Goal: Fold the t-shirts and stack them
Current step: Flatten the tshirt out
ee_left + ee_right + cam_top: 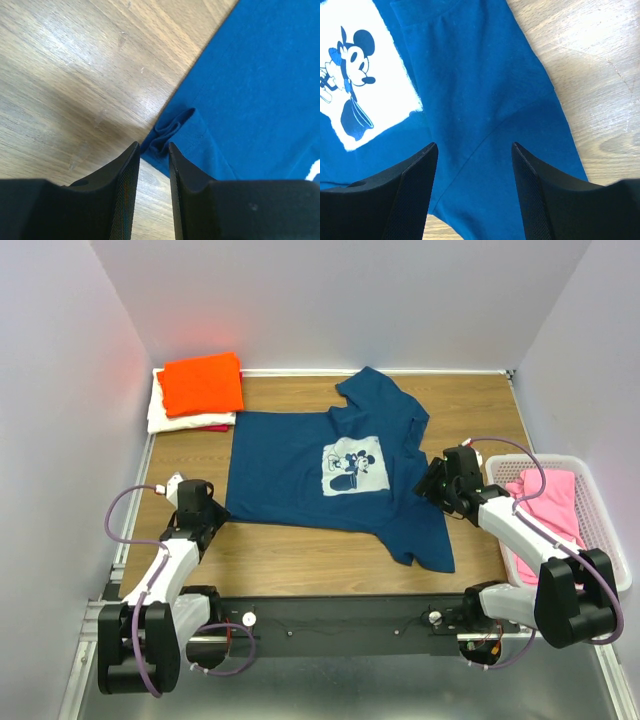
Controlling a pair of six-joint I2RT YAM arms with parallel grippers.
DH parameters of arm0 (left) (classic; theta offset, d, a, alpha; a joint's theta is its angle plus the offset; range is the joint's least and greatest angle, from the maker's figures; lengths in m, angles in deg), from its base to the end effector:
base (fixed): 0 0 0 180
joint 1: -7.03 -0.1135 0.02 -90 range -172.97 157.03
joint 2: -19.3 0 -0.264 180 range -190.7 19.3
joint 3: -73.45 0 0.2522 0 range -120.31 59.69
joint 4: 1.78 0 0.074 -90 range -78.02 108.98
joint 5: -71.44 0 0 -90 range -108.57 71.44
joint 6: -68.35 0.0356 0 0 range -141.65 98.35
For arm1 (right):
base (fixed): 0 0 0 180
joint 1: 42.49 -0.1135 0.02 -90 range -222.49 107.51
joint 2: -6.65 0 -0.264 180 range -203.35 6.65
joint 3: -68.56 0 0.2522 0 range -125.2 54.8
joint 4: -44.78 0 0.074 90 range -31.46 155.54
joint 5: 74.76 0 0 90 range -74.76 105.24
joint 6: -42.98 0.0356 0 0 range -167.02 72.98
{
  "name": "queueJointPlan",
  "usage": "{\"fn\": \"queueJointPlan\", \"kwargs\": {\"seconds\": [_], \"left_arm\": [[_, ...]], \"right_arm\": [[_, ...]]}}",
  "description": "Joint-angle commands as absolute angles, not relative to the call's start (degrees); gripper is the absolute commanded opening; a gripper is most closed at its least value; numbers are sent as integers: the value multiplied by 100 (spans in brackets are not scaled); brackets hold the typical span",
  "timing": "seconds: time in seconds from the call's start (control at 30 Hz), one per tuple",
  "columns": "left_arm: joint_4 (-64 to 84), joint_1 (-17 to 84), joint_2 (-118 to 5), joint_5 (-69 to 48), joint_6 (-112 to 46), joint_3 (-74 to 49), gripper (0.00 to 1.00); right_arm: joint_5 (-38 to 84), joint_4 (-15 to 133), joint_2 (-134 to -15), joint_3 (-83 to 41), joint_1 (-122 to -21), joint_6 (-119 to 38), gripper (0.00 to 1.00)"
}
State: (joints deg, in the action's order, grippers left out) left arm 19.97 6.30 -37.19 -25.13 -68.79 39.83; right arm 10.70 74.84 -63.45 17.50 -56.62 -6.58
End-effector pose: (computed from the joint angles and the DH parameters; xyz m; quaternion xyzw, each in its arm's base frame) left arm 0.1844 0.0064 0.1588 -0.3939 0.8329 -0.1032 0.3748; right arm 0.2336 0.0559 0.1967 0.2266 0.9085 0.1271 0.3273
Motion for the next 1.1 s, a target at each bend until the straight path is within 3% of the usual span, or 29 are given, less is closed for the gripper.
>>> {"fn": "queueJointPlan", "kwargs": {"seconds": [0.0, 0.23, 0.6, 0.83, 0.97, 1.07], "left_arm": [[1814, 659, -3458, -2375, -6955, 4106, 37], [1612, 650, -3685, -2226, -6850, 4097, 36], [1462, 686, -3940, -2164, -6876, 4132, 25], [1427, 686, -3976, -2138, -6868, 4141, 14], [1471, 686, -3932, -2076, -6762, 4010, 0], [1637, 686, -3818, -2015, -6745, 3895, 0]], "right_arm": [[1128, 7410, -6357, 1833, -5629, -712, 68], [1120, 7410, -6392, 1850, -5638, -695, 68], [1067, 7419, -6217, 2017, -5629, -633, 68], [1067, 7419, -6164, 2035, -5638, -642, 67], [1049, 7436, -6076, 2052, -5638, -668, 68], [970, 7471, -6024, 2070, -5638, -624, 68]]}}
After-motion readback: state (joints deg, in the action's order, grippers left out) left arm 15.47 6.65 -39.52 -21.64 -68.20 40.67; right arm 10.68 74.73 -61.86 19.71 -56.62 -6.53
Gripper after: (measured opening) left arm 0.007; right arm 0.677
